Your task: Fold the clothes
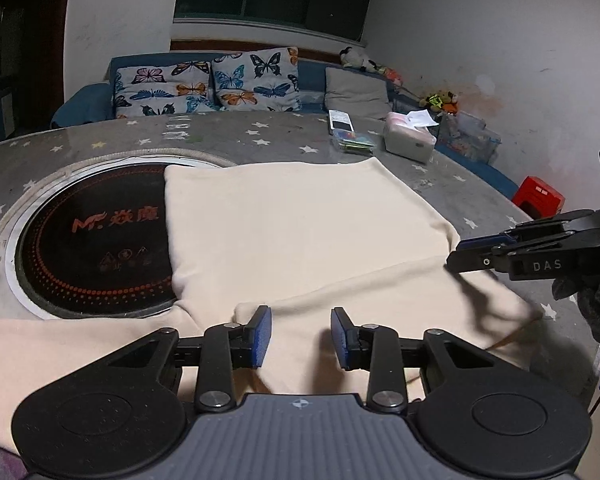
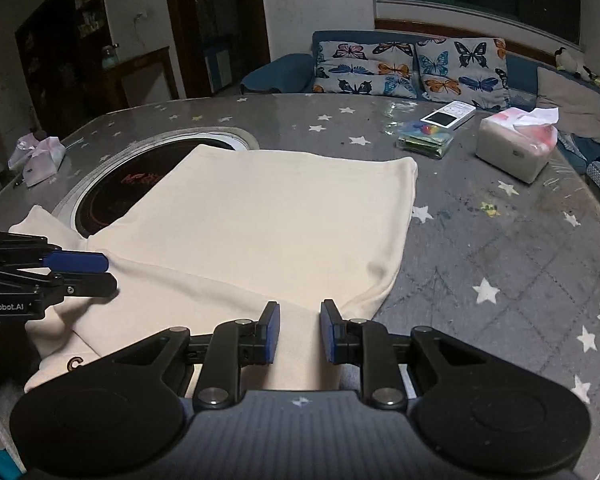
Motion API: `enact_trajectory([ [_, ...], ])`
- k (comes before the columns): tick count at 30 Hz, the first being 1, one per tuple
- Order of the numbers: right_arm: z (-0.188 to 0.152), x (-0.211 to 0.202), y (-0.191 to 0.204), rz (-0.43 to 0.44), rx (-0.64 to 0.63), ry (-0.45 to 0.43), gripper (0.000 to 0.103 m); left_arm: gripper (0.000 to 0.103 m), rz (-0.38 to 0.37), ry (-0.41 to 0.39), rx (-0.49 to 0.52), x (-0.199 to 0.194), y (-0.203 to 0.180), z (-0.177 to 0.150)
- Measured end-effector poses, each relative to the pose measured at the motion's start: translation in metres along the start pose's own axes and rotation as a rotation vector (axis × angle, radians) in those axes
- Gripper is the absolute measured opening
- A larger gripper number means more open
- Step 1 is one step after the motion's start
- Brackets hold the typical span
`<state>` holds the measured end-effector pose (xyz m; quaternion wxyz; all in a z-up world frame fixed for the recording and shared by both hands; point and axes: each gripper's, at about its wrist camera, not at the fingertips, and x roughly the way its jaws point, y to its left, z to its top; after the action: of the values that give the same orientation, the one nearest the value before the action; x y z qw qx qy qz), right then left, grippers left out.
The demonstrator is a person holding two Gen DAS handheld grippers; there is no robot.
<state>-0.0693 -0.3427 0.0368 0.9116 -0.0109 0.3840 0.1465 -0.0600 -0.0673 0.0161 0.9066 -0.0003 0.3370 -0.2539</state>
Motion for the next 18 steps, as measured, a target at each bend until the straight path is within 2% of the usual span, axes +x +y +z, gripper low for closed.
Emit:
enact_trajectory([
  [4, 0.002, -0.006, 0.007, 0.003, -0.031, -0.005, 0.021, 0.034, 0.002, -0.016, -0.015, -0.007, 0.004, 0.002],
  [9, -0.002, -0.012, 0.035, 0.073, -0.105, 0.008, 0.021, 0.036, 0.052, -0.056, -0.05, -0.029, 0.018, 0.0],
  [18, -0.004, 0.002, 0.106, 0.2, -0.266, 0.031, 0.022, 0.037, 0.286, -0.083, -0.195, -0.07, 0.074, -0.018],
])
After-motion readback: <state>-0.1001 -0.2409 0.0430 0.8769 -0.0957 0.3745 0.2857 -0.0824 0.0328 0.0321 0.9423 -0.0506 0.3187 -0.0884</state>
